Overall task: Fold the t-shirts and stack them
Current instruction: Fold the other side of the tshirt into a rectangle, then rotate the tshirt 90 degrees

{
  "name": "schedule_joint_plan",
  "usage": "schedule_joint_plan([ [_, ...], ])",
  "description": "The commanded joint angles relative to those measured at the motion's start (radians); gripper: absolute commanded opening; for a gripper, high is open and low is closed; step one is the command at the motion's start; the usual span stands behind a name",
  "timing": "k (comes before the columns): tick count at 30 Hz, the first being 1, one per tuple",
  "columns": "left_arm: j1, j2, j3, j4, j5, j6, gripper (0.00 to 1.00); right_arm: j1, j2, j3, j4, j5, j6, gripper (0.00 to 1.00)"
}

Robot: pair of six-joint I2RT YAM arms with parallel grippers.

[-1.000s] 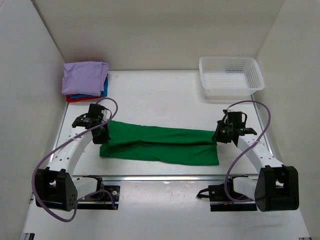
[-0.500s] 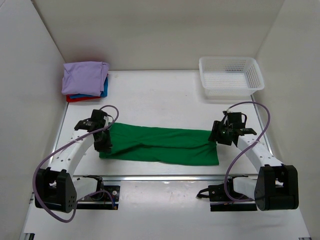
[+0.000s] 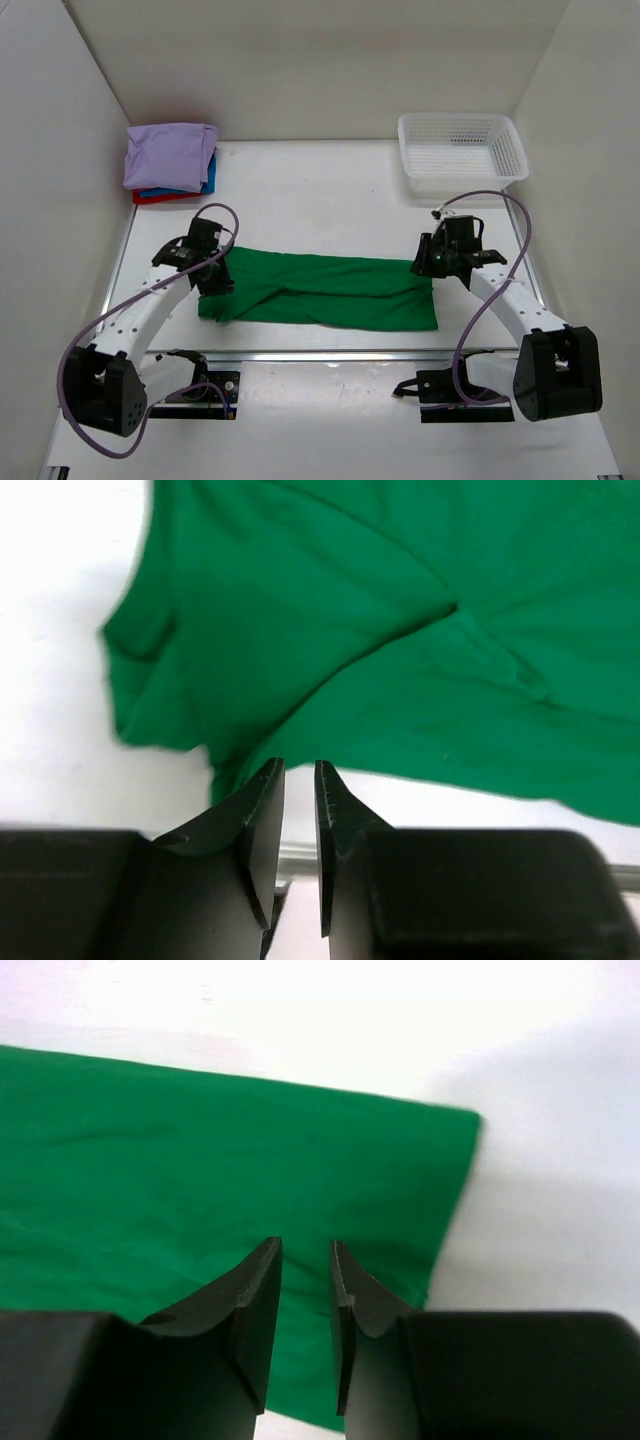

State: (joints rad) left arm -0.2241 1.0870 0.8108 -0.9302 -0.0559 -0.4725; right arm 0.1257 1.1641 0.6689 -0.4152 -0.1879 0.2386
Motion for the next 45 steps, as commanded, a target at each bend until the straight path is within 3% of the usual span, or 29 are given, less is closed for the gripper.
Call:
schedule_joint_plan([
  [1,-0.038,0.042,-0.054,0.134,0.014,-0.084,0.29,0.055,0.04,0.005,0.111,-0.045,0.002,0.22],
  [8,-0.106,0.189,-0.068,0.209,-0.142,-0.138,0.32,0.121,0.158,-0.008,0.144,0.013,0.028,0.28],
  [19,-0.195,0.496,0.056,0.28,-0.34,-0.182,0.32,0.169,0.146,-0.049,0.052,0.102,0.064,0.37],
  [25,-0.185,0.632,0.158,0.375,-0.254,-0.192,0.29,0.216,0.151,-0.061,-0.011,0.128,0.149,0.45],
  [34,-0.196,0.994,0.64,0.262,-0.171,-0.094,0.28,0.319,0.154,-0.086,-0.063,0.123,0.264,0.48],
  [41,-0.169,1.264,1.117,0.067,-0.116,0.009,0.27,0.517,0.16,-0.078,-0.034,0.122,0.432,0.48],
  [43,-0.164,1.393,1.369,-0.013,-0.102,0.037,0.28,0.586,0.189,-0.069,-0.02,0.134,0.465,0.49],
  [45,-0.15,1.598,1.787,-0.178,-0.078,0.067,0.28,0.639,0.232,-0.072,0.007,0.131,0.495,0.49],
])
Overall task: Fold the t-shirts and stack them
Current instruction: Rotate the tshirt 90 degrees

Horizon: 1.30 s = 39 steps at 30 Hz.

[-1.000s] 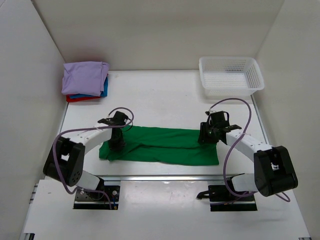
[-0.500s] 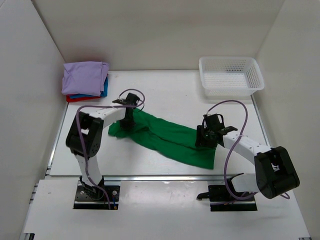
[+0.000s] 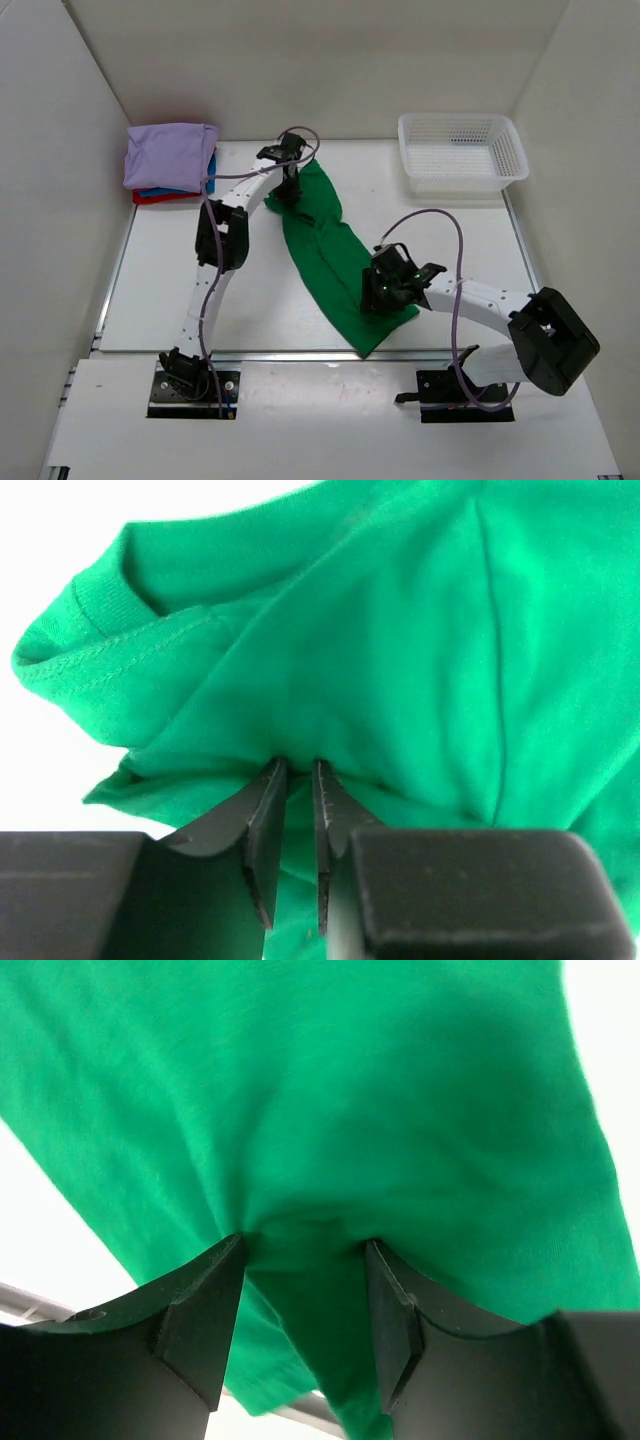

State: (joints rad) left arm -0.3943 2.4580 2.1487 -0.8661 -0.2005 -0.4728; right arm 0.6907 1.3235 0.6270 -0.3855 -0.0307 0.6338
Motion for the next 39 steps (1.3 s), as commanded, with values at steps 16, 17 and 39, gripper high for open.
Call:
schedule_joint_plan([
  [16,0.115,0.401,0.662,-0.081,0.335,-0.012,0.35,0.38,0.338,0.178,0.091,-0.011,0.162,0.49],
  [17,0.115,0.365,0.592,-0.042,0.348,-0.018,0.36,0.394,0.342,0.187,0.089,-0.003,0.164,0.49],
  [39,0.238,0.03,0.688,-0.271,0.492,0.081,0.37,0.348,0.142,0.218,0.069,0.09,-0.097,0.67],
])
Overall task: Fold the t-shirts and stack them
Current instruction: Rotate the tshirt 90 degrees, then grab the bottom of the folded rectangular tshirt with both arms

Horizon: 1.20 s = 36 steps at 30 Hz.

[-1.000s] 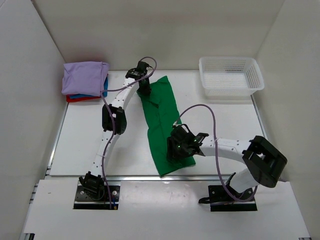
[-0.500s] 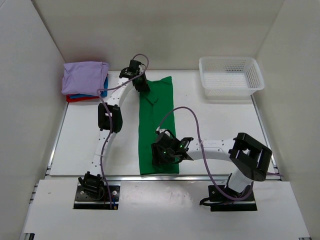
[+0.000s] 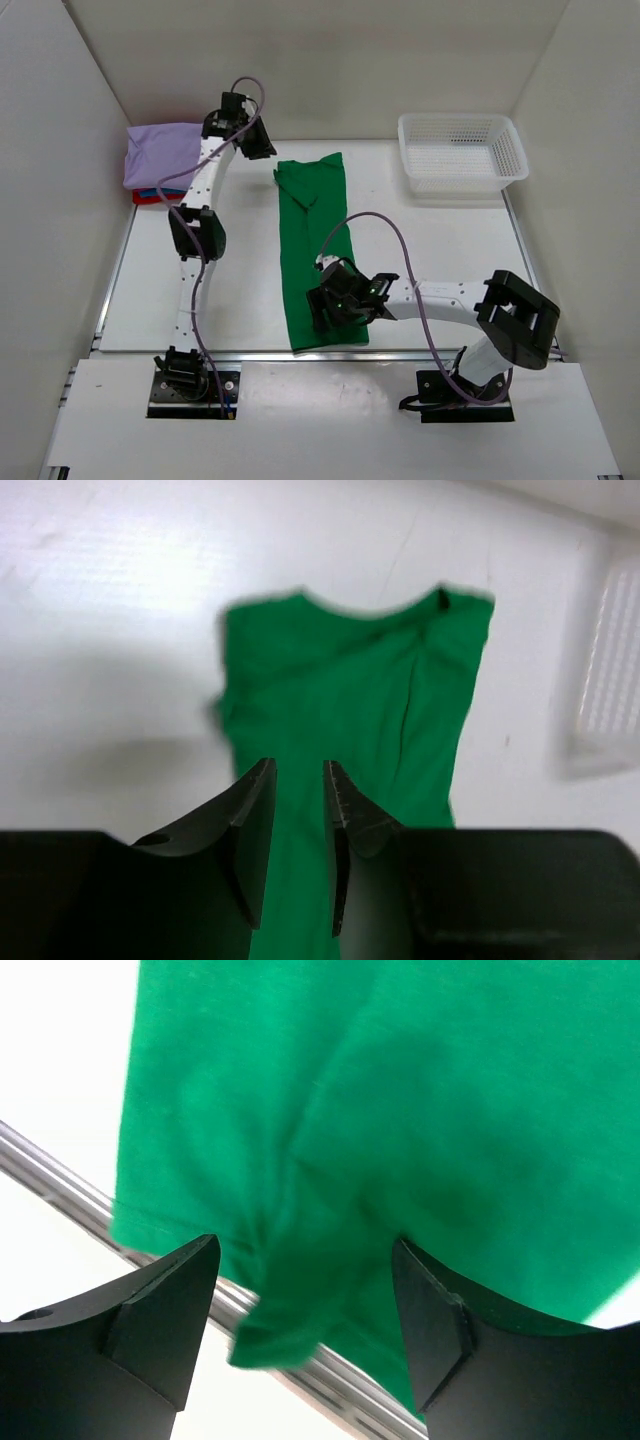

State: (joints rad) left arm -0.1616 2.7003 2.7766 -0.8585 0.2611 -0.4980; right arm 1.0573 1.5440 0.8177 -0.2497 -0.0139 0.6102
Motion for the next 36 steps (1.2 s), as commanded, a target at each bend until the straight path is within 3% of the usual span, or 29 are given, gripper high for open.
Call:
schedule_joint_plan([
  [1,-0.018,-0.243,0.048,-0.438,-0.006,0.169,0.36,-0.026,-0.091,0.021,-0.063,0.072,-0.09,0.68],
  [2,-0.056,-0.281,-0.016,-0.492,-0.125,0.17,0.33,-0.052,-0.12,0.017,-0.068,0.077,-0.092,0.67],
  [4,-0.125,-0.448,-0.328,-0.459,-0.163,0.203,0.25,-0.088,-0.175,-0.014,-0.046,0.094,-0.136,0.67],
  [6,-0.185,-0.549,-0.47,-0.421,-0.259,0.181,0.1,-0.12,-0.206,-0.029,-0.031,0.091,-0.156,0.68],
  [7,-0.237,-0.627,-0.565,-0.389,-0.308,0.164,0.08,-0.14,-0.229,-0.032,-0.039,0.075,-0.17,0.68],
  [8,-0.246,-0.661,-0.622,-0.37,-0.303,0.147,0.09,-0.154,-0.235,-0.032,-0.051,0.084,-0.168,0.67],
  [11,-0.277,-0.995,-1.124,-0.171,-0.244,0.079,0.16,-0.198,-0.298,-0.048,-0.134,0.094,-0.145,0.68],
  [14,-0.306,-1.248,-1.504,-0.001,-0.174,0.007,0.23,-0.239,-0.373,-0.11,-0.181,0.081,-0.104,0.67],
  [15,-0.34,-1.292,-1.561,0.048,-0.183,-0.005,0.23,-0.246,-0.389,-0.127,-0.19,0.072,-0.101,0.66],
  [16,-0.375,-1.415,-1.73,0.1,-0.203,-0.049,0.24,-0.255,-0.415,-0.168,-0.222,0.068,-0.081,0.65],
  [19,-0.441,-1.538,-1.929,0.2,-0.192,-0.126,0.32,-0.264,-0.469,-0.207,-0.272,0.101,-0.04,0.63],
  [20,-0.456,-1.589,-2.007,0.251,-0.198,-0.167,0.39,-0.264,-0.476,-0.225,-0.292,0.103,-0.026,0.62],
  [23,-0.541,-1.655,-2.15,0.334,-0.232,-0.261,0.44,-0.244,-0.511,-0.274,-0.306,0.095,0.025,0.6],
  [27,-0.659,-1.645,-2.232,0.415,-0.26,-0.342,0.44,-0.188,-0.516,-0.328,-0.278,0.077,0.095,0.59],
  [36,-0.823,-1.479,-2.201,0.455,-0.33,-0.412,0.42,-0.138,-0.47,-0.345,-0.194,0.048,0.154,0.57],
])
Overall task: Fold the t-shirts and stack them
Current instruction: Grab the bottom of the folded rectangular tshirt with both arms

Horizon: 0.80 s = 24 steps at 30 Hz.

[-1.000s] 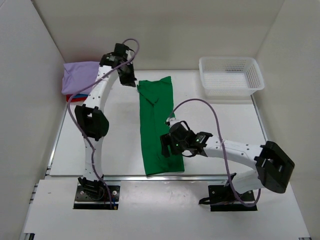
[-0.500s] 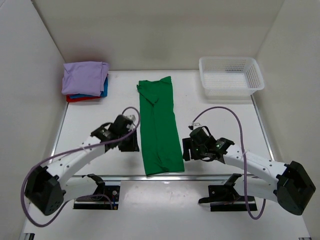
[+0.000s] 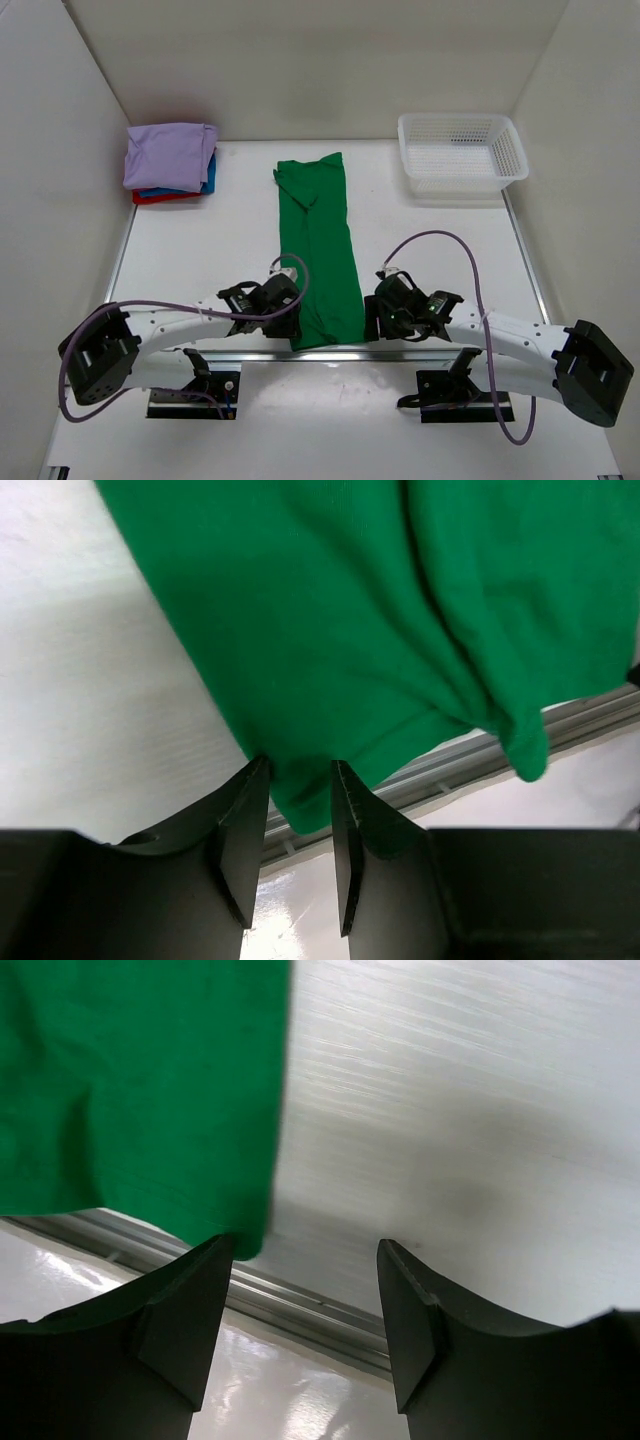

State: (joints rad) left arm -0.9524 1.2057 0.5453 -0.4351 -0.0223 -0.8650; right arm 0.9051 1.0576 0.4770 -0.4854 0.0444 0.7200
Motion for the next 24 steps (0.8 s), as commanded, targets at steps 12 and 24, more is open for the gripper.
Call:
schedule_joint_plan([
  [12,-0.025,-0.006,0.031,-0.062,-0.022,-0.049,0.46,0.014,0.082,0.035,0.09,-0.035,0.03,0.52],
  [24,-0.045,0.011,0.027,-0.082,-0.015,-0.058,0.49,0.038,0.13,0.054,0.103,-0.037,0.035,0.44],
])
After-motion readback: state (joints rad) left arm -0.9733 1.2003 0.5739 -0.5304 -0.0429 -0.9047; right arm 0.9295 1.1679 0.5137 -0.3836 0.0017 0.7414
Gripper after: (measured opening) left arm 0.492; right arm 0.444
